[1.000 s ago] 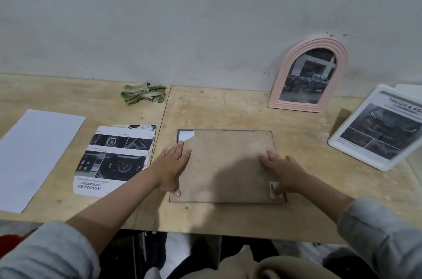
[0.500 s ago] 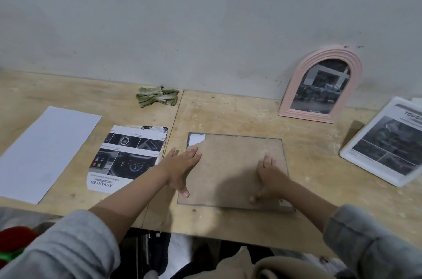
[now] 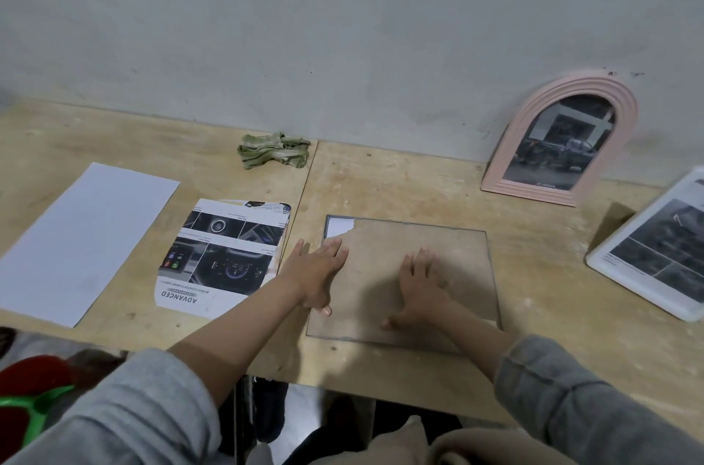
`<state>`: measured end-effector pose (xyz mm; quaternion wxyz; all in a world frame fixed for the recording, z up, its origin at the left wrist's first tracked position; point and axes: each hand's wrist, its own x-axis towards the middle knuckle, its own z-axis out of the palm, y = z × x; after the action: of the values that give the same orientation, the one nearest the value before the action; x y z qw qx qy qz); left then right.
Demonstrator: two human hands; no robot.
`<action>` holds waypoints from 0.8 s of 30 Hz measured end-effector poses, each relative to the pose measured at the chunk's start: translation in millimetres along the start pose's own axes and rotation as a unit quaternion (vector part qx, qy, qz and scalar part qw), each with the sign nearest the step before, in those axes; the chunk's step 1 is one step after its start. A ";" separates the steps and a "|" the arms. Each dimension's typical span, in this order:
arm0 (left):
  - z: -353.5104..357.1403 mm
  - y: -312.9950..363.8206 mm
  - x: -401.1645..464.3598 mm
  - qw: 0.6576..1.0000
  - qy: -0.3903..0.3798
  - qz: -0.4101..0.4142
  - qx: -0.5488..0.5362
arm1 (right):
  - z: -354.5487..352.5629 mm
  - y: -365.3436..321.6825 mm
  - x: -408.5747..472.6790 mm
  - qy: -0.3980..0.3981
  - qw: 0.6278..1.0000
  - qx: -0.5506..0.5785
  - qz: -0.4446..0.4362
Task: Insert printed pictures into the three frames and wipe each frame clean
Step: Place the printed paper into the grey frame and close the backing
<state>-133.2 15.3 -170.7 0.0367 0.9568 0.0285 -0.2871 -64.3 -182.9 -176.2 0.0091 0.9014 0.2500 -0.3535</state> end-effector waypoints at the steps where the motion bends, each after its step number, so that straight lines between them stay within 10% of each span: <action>1: 0.2 0.5 0.3 1.000 0.000 -0.001 0.005 | -0.2 -0.5 0.7 -0.003 1.000 0.002 0.002; 13: 2.3 3.3 -5.1 1.000 -0.011 0.007 0.005 | -3.0 14.0 6.8 0.007 1.000 -0.007 -0.026; 24: 63.5 68.3 -10.0 0.979 0.183 -0.035 -0.086 | 25.4 52.4 1.6 0.160 0.983 -0.005 -0.093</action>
<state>-171.1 -58.6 -214.3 0.1032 0.9847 0.0933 -0.1047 -55.4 -232.9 -204.7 -0.0588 0.9191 0.3325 -0.2031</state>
